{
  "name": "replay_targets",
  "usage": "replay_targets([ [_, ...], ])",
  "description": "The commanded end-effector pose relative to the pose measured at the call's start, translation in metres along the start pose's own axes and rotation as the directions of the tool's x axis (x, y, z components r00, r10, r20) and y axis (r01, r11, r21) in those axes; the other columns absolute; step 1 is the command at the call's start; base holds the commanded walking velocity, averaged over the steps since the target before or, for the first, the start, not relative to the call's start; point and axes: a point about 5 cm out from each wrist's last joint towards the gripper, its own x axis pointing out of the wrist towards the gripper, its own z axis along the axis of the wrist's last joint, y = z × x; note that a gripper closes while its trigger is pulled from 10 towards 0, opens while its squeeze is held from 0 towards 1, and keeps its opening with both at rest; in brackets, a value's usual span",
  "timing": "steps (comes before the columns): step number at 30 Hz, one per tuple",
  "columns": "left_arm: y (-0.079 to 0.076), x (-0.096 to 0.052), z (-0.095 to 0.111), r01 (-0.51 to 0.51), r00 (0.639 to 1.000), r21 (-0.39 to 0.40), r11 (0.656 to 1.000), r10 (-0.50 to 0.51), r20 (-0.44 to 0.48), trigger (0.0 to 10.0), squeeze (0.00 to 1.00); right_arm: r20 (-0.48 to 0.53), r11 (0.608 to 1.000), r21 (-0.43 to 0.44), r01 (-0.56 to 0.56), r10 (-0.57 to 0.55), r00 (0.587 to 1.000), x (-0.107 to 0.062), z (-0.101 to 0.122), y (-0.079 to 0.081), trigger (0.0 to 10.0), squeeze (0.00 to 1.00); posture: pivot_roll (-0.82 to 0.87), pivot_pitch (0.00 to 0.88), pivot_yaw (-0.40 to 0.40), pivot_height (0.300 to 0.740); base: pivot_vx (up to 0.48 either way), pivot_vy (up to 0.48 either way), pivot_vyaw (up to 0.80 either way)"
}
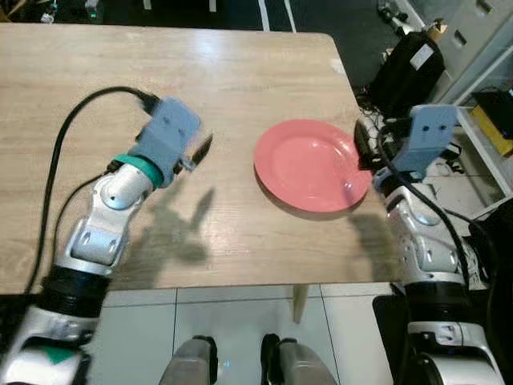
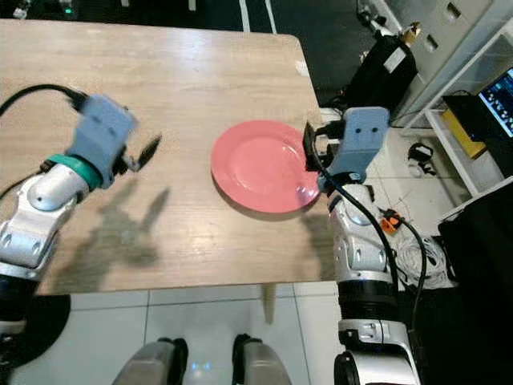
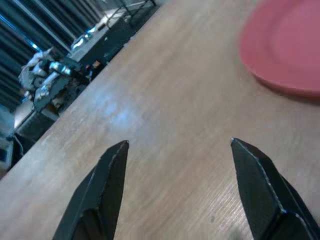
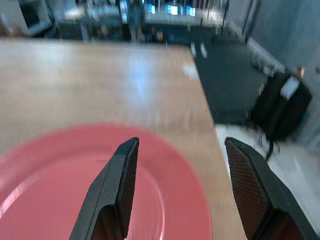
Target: Setting the table
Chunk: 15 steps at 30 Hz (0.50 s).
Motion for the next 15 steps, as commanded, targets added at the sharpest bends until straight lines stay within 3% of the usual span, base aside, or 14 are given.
replay_targets([
  [1,-0.008,0.000,-0.004,0.054,0.999,0.051,0.997,-0.053,-0.010,10.0,0.00,-0.056,0.999,0.030,0.020,-0.019,0.998,-0.003,-0.011,-0.004,10.0,0.00,0.10,0.077,-0.002,0.740,0.000,0.000,0.00],
  [2,-0.006,-0.001,-0.007,0.056,0.998,0.096,0.994,-0.054,-0.024,10.0,0.00,-0.133,0.989,0.148,0.016,0.004,0.991,-0.003,-0.025,-0.006,10.0,0.00,0.10,0.079,-0.009,0.740,0.000,0.000,0.00],
  [10,-0.009,-0.003,-0.005,0.042,0.999,0.088,0.995,-0.042,-0.011,10.0,0.00,-0.260,0.941,0.321,0.107,-0.021,0.965,0.005,-0.045,-0.007,10.0,0.00,0.11,0.087,-0.024,0.740,0.000,0.000,0.00],
  [15,-0.012,-0.005,-0.004,0.044,0.999,0.083,0.996,-0.044,-0.002,10.0,0.00,-0.277,0.920,0.373,0.117,-0.010,0.961,0.010,-0.046,-0.004,10.0,0.00,0.12,0.088,-0.028,0.740,0.000,0.000,0.00],
])
